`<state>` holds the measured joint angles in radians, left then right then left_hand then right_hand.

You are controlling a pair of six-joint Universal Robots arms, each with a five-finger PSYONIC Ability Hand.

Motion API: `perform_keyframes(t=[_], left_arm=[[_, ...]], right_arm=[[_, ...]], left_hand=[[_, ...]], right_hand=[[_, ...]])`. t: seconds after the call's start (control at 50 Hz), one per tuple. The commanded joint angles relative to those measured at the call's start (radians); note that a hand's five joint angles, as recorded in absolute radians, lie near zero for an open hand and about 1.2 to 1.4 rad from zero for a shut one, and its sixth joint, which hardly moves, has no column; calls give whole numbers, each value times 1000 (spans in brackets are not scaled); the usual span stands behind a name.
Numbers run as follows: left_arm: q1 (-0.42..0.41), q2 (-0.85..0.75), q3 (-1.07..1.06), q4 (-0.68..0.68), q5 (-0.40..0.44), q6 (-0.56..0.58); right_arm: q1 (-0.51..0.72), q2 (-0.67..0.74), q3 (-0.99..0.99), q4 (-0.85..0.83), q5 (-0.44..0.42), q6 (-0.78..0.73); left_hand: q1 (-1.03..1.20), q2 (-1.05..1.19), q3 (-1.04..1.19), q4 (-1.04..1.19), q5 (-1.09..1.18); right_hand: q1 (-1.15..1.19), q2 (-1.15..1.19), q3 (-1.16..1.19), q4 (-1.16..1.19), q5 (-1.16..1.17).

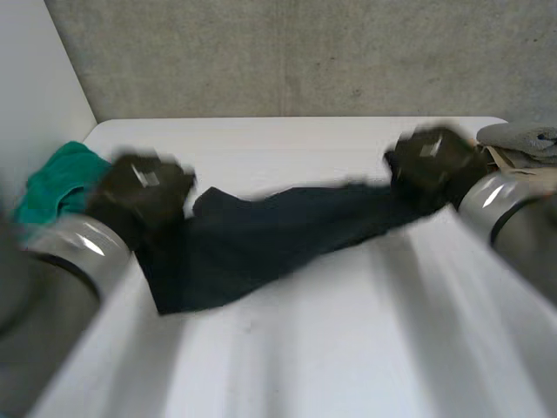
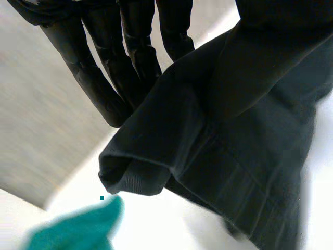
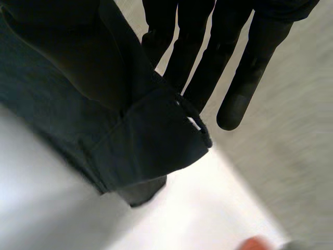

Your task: Fold the laundry.

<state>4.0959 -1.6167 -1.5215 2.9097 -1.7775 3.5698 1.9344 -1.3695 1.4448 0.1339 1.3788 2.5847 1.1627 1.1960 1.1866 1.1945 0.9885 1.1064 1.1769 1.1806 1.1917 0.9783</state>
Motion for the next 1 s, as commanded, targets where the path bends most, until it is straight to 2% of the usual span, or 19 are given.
perform_keyframes(t=[0.02,0.14,0.22,0.32,0.42,0.48,0.54,0.56,0.6,0.64,0.76,0.82,0.9,1.0], left_arm=[[40,202,323,-236,69,-11],[105,109,617,-435,133,-37],[133,13,725,-539,176,-48],[150,-151,759,-572,214,-43],[162,-336,771,-551,201,-31],[185,-460,848,-474,184,3],[201,-557,969,-359,149,12],[207,-569,1035,-284,138,6],[210,-569,1089,-196,129,-12],[211,-542,1138,-48,122,-61],[201,-422,1085,361,158,-143],[199,-399,1057,408,165,-128],[199,-400,1014,376,155,-106],[211,-399,845,298,107,-97]], right_arm=[[-32,-85,-364,246,-17,6],[-34,4,-665,403,-23,11],[-35,64,-736,429,-23,11],[-16,160,-713,429,-20,11],[8,268,-679,388,-10,9],[27,357,-689,305,29,11],[52,434,-728,141,98,3],[60,461,-763,37,133,5],[61,475,-794,-60,163,9],[58,477,-836,-244,197,23],[66,443,-874,-540,198,115],[72,435,-905,-543,184,126],[75,444,-940,-501,149,130],[61,466,-905,-399,97,135]], left_hand=[[234,200,210,202,233],[234,200,210,202,233],[234,200,210,202,233],[234,200,210,202,233],[234,200,210,202,233],[234,200,210,202,233],[234,200,210,202,233],[234,200,210,202,233],[234,200,210,202,233],[234,200,210,202,233],[234,200,210,202,233],[234,200,210,202,233],[234,200,210,202,233],[234,200,210,202,233]], right_hand=[[290,219,216,205,243],[290,219,216,205,243],[290,219,216,205,243],[290,219,216,205,243],[290,219,216,205,243],[290,219,216,205,243],[290,219,216,205,243],[290,219,216,205,243],[290,219,216,205,243],[290,219,216,205,243],[290,219,216,205,243],[290,219,216,205,243],[290,219,216,205,243],[290,219,216,205,243]])
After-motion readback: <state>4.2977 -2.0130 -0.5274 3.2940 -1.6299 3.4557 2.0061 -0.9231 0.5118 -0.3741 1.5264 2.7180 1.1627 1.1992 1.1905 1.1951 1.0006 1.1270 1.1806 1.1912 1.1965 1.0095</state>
